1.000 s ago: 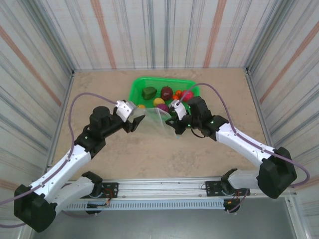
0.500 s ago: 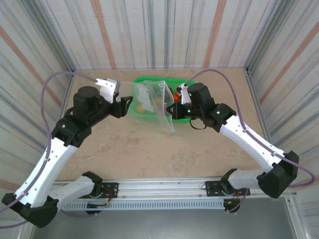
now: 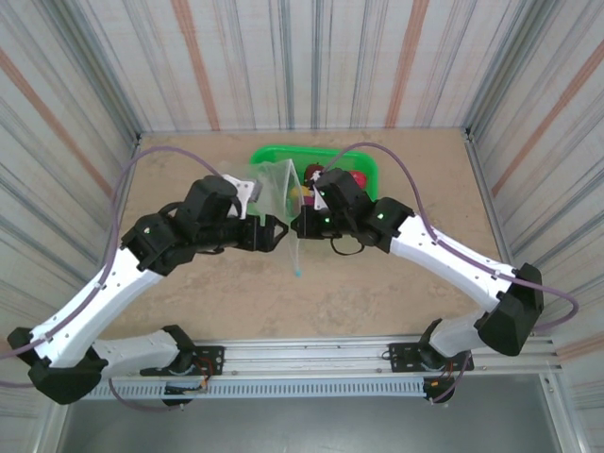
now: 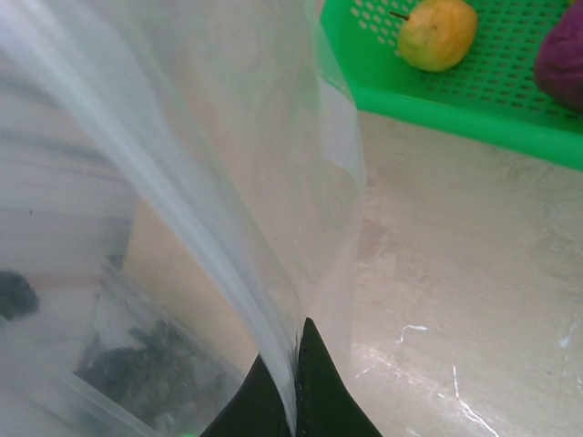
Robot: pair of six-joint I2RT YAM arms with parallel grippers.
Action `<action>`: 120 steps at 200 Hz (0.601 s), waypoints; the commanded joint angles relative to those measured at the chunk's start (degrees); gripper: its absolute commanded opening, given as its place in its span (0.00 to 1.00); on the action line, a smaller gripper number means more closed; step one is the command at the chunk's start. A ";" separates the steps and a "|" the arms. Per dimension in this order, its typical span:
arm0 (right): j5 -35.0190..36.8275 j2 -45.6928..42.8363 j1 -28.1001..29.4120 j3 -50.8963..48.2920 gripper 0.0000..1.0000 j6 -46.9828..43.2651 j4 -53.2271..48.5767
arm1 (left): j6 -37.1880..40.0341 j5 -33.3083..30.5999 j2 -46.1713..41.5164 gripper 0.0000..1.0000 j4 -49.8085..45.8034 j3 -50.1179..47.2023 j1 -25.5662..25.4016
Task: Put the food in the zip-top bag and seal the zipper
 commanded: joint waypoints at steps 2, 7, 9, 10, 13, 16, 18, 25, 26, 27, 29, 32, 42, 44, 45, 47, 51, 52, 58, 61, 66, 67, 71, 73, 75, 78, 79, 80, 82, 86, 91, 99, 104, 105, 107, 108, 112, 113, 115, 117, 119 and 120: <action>1.14 1.22 1.09 2.29 0.00 1.63 -0.26 | -6.16 -8.81 3.12 0.92 -5.76 3.81 -1.97; 1.19 1.30 1.28 2.43 0.00 1.66 -0.21 | -6.49 -9.69 3.68 0.93 -6.00 4.11 -2.31; 1.19 1.41 1.30 2.48 0.00 1.69 -0.18 | -6.53 -9.78 3.83 0.92 -6.02 4.24 -2.47; 1.19 1.43 1.35 2.44 0.00 1.65 -0.13 | -6.54 -9.94 3.95 0.93 -6.00 4.32 -2.58; 1.19 1.48 1.47 2.52 0.00 1.66 -0.02 | -6.55 -10.18 4.19 0.93 -5.81 4.34 -2.92; 1.19 1.55 1.57 2.54 0.00 1.66 0.07 | -6.55 -10.38 4.42 0.93 -5.51 4.39 -3.29; 1.12 1.58 1.68 2.66 0.00 1.64 0.07 | -6.55 -10.48 4.55 0.93 -5.30 4.40 -3.48; 1.10 1.65 1.74 2.72 0.00 1.76 0.22 | -6.81 -11.17 5.00 0.93 -4.66 4.58 -4.12; 1.10 1.68 1.75 2.74 0.00 1.86 0.25 | -6.81 -11.34 5.02 0.93 -4.58 4.58 -4.20; 1.06 1.65 1.79 2.75 0.00 1.87 0.26 | -6.81 -11.43 5.11 0.93 -4.58 4.62 -4.24; 1.02 1.76 1.82 2.76 0.00 1.89 0.33 | -6.81 -11.73 5.20 0.93 -4.52 4.65 -4.42; 1.02 1.78 1.92 2.76 0.00 1.95 0.42 | -6.83 -12.15 5.41 0.93 -4.36 4.73 -4.58; 0.84 1.65 2.04 2.84 0.00 2.08 0.71 | -7.10 -13.86 6.22 0.93 -5.01 5.16 -4.57; 0.84 1.63 2.01 2.80 0.00 2.15 0.69 | -7.19 -14.60 6.49 0.93 -5.35 5.36 -4.59; 0.84 1.63 2.01 2.80 0.00 2.15 0.69 | -7.31 -14.95 6.55 0.93 -5.50 5.41 -4.57; 0.88 1.58 2.01 2.92 0.00 2.14 0.68 | -7.38 -15.64 6.75 0.92 -5.96 5.64 -4.59; 0.99 1.53 2.09 2.85 0.00 2.18 0.71 | -7.58 -17.09 7.00 0.92 -6.79 6.05 -4.58; 1.00 1.53 2.10 2.85 0.00 2.25 0.71 | -7.68 -17.33 7.07 0.92 -6.92 6.10 -4.56; 1.14 1.35 2.10 2.85 0.00 2.23 0.68 | -7.88 -19.21 7.30 0.91 -7.70 6.58 -4.61; 1.25 1.22 2.10 2.83 0.00 2.31 0.66 | -7.87 -19.85 7.39 0.90 -7.96 6.60 -4.57; 1.43 1.10 2.10 2.75 0.00 2.31 0.70 | -8.01 -20.70 7.38 0.88 -8.14 6.71 -4.61; 1.49 1.01 2.10 2.71 0.00 2.31 0.66 | -8.07 -20.85 7.39 0.88 -8.21 6.74 -4.62; 1.58 0.90 2.10 2.68 0.00 2.36 0.70 | -8.20 -21.43 7.27 0.85 -8.40 6.74 -4.56; 1.69 0.86 2.10 2.67 0.00 2.32 0.71 | -8.21 -21.70 7.22 0.84 -8.48 6.70 -4.59; 1.75 0.85 2.10 2.67 0.00 2.32 0.71 | -8.26 -21.86 7.22 0.83 -8.57 6.69 -4.60; 1.92 0.76 2.10 2.58 0.00 2.41 0.63 | -8.30 -22.16 7.12 0.80 -8.69 6.69 -4.57; 1.95 0.71 2.10 2.58 0.00 2.36 0.63 | -8.30 -22.20 7.08 0.79 -8.70 6.69 -4.60; 2.01 0.64 2.10 2.58 0.00 2.34 0.62 | -8.26 -22.26 7.02 0.78 -8.67 6.64 -4.62; 2.12 0.61 2.10 2.56 0.00 2.36 0.62 | -8.25 -22.31 7.00 0.77 -8.68 6.61 -4.60; 2.30 0.45 2.10 2.50 0.00 2.43 0.62 | -8.23 -22.57 6.89 0.74 -8.65 6.49 -4.60; 2.39 0.40 2.09 2.41 0.00 2.35 0.62 | -8.08 -22.67 6.69 0.69 -8.55 6.23 -4.59; 2.70 0.18 2.05 2.35 0.00 2.32 0.61 | -7.88 -22.70 6.53 0.61 -8.54 5.79 -4.61; 2.92 0.09 2.02 2.33 0.00 2.31 0.54 | -7.60 -22.61 6.46 0.57 -8.46 5.50 -4.56; 2.98 0.11 2.02 2.32 0.00 2.36 0.49 | -7.56 -22.55 6.40 0.57 -8.46 5.43 -4.60; 3.09 0.06 2.01 2.32 0.00 2.39 0.46 | -7.53 -22.49 6.34 0.56 -8.45 5.36 -4.58; 3.15 0.01 2.01 2.32 0.00 2.40 0.45 | -7.52 -22.45 6.34 0.55 -8.45 5.28 -4.56; 3.20 0.00 2.02 2.34 0.00 2.34 0.45 | -7.41 -22.37 6.26 0.53 -8.45 4.96 -4.58; 3.25 -0.03 2.02 2.24 0.00 2.33 0.45 | -7.38 -22.39 6.26 0.52 -8.45 4.94 -4.61; 3.29 -0.02 2.01 2.21 0.00 2.25 0.45 | -7.35 -22.40 6.19 0.51 -8.50 4.73 -4.56; 3.30 -0.11 2.01 2.23 0.00 2.28 0.38 | -7.34 -22.41 6.09 0.50 -8.53 4.68 -4.59; 3.34 -0.08 2.01 2.23 0.00 2.26 0.36 | -7.34 -22.45 5.97 0.50 -8.54 4.49 -4.55; 3.41 -0.11 2.01 2.23 0.00 2.20 0.36 | -7.34 -22.47 5.98 0.50 -8.54 4.40 -4.59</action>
